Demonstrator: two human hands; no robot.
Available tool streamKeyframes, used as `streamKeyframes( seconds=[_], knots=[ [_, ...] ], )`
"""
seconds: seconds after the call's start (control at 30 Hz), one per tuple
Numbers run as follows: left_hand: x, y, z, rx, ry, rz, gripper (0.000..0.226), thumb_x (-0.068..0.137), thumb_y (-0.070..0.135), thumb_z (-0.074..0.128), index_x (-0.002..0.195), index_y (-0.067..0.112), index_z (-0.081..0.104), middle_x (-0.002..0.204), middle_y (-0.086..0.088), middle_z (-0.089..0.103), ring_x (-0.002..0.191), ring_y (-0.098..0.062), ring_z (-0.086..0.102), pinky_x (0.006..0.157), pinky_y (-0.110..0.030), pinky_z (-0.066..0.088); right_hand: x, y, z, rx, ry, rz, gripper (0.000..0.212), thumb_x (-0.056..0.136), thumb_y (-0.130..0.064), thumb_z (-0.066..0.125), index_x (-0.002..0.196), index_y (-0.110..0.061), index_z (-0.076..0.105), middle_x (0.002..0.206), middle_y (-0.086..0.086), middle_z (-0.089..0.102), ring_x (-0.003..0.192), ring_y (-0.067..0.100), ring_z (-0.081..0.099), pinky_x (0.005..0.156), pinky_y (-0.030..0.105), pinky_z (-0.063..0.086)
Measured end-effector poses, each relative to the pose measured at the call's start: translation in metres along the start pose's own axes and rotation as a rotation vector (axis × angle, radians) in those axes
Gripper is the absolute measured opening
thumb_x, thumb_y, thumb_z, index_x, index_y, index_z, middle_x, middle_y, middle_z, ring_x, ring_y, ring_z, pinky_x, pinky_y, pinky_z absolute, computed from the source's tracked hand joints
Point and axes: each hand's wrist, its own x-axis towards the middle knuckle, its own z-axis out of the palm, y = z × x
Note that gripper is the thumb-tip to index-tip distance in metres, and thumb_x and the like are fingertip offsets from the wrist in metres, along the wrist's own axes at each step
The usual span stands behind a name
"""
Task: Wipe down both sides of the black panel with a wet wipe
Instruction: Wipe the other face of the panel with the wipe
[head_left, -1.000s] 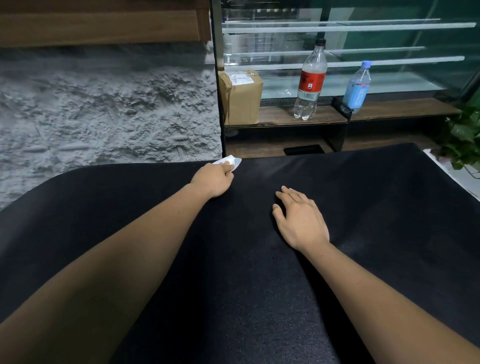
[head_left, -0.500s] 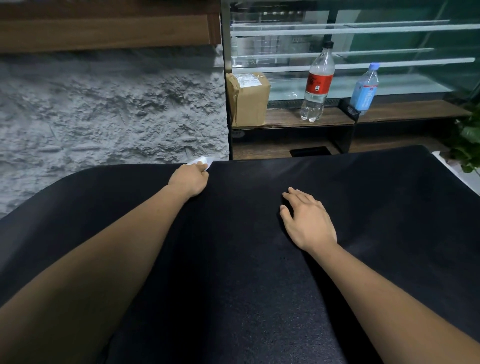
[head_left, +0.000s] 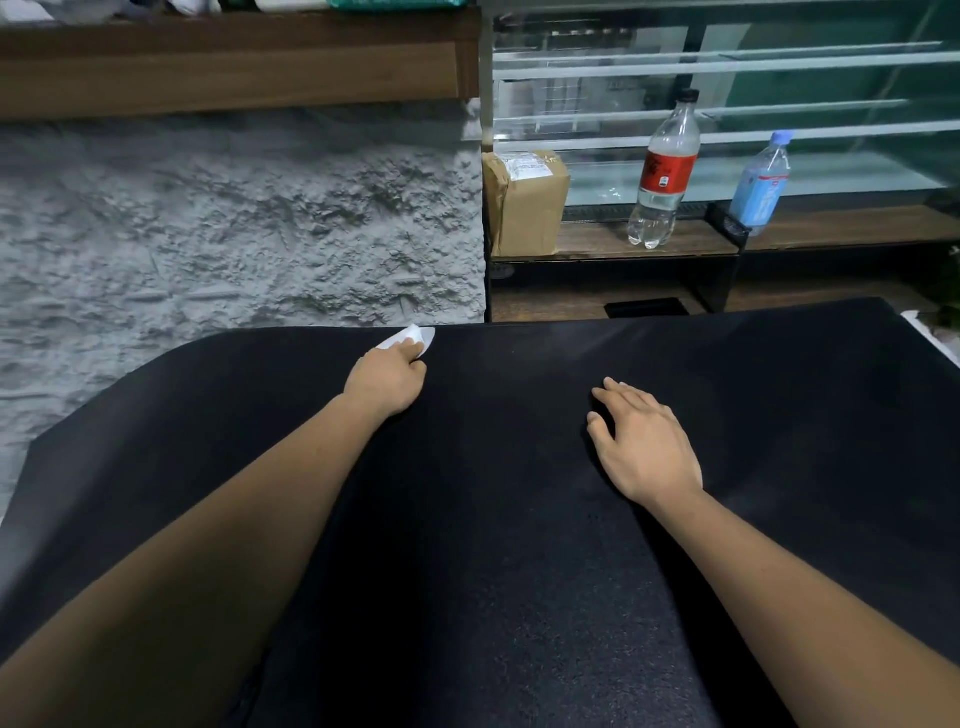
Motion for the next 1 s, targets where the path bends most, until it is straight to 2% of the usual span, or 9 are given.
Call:
streamKeyframes(
  seconds=[0.17, 0.27, 0.5, 0.67, 0.77, 0.9, 1.0],
  knots=[
    [-0.029, -0.007, 0.001, -0.015, 0.026, 0.002, 0.050, 0.103, 0.032, 0.037, 0.152, 0.037, 0.047, 0.148, -0.006, 0.059, 0.125, -0.037, 0.057, 0.095, -0.040, 0.047, 0.000, -0.001, -0.001, 0.006, -0.009, 0.000, 0.051, 0.107, -0.048, 0.038, 0.151, -0.026, 0.054, 0.163, -0.008, 0.043, 0.153, 0.010, 0.031, 0.123, 0.037, 0.028],
    [-0.045, -0.011, 0.000, 0.008, 0.027, 0.024, 0.048, 0.104, 0.032, 0.036, 0.150, 0.036, 0.047, 0.148, -0.003, 0.058, 0.118, -0.036, 0.060, 0.088, -0.039, 0.047, -0.001, -0.001, -0.002, 0.004, -0.019, 0.004, 0.052, 0.107, -0.048, 0.037, 0.151, -0.026, 0.053, 0.163, -0.008, 0.042, 0.153, 0.010, 0.031, 0.124, 0.039, 0.029],
    [-0.087, -0.021, 0.000, -0.005, 0.035, 0.071, 0.047, 0.103, 0.029, 0.036, 0.149, 0.038, 0.042, 0.148, 0.008, 0.057, 0.103, -0.030, 0.062, 0.087, -0.040, 0.052, -0.002, -0.004, -0.005, 0.001, -0.033, 0.020, 0.052, 0.107, -0.049, 0.037, 0.151, -0.027, 0.053, 0.163, -0.009, 0.042, 0.153, 0.010, 0.030, 0.123, 0.040, 0.027],
    [-0.116, -0.027, 0.002, -0.020, 0.059, 0.080, 0.040, 0.101, 0.027, 0.038, 0.139, 0.035, 0.045, 0.130, 0.004, 0.065, 0.083, -0.026, 0.053, 0.072, -0.035, 0.042, -0.004, -0.008, -0.008, -0.013, -0.046, 0.026, 0.052, 0.107, -0.048, 0.037, 0.152, -0.027, 0.052, 0.164, -0.010, 0.041, 0.154, 0.011, 0.029, 0.123, 0.041, 0.026],
    [-0.133, -0.028, 0.003, -0.039, 0.072, 0.074, 0.037, 0.100, 0.026, 0.039, 0.136, 0.034, 0.047, 0.122, 0.004, 0.065, 0.081, -0.025, 0.052, 0.071, -0.035, 0.040, -0.005, -0.010, -0.010, -0.022, -0.050, 0.021, 0.052, 0.108, -0.048, 0.036, 0.153, -0.026, 0.051, 0.165, -0.008, 0.040, 0.154, 0.012, 0.029, 0.124, 0.041, 0.026],
    [-0.154, -0.031, 0.004, -0.044, 0.081, 0.078, 0.041, 0.100, 0.025, 0.039, 0.140, 0.033, 0.047, 0.126, 0.007, 0.064, 0.081, -0.023, 0.051, 0.071, -0.034, 0.041, -0.006, -0.016, -0.013, -0.087, -0.070, 0.004, 0.053, 0.109, -0.045, 0.035, 0.154, -0.022, 0.050, 0.165, -0.003, 0.040, 0.155, 0.016, 0.030, 0.123, 0.042, 0.027],
    [-0.170, -0.032, 0.004, -0.044, 0.086, 0.082, 0.043, 0.101, 0.024, 0.039, 0.143, 0.032, 0.047, 0.127, 0.007, 0.064, 0.081, -0.020, 0.047, 0.072, -0.032, 0.037, -0.004, -0.022, -0.015, -0.199, -0.089, -0.023, 0.048, 0.109, -0.037, 0.036, 0.147, -0.015, 0.055, 0.160, 0.005, 0.047, 0.151, 0.024, 0.038, 0.119, 0.044, 0.033]
  ],
)
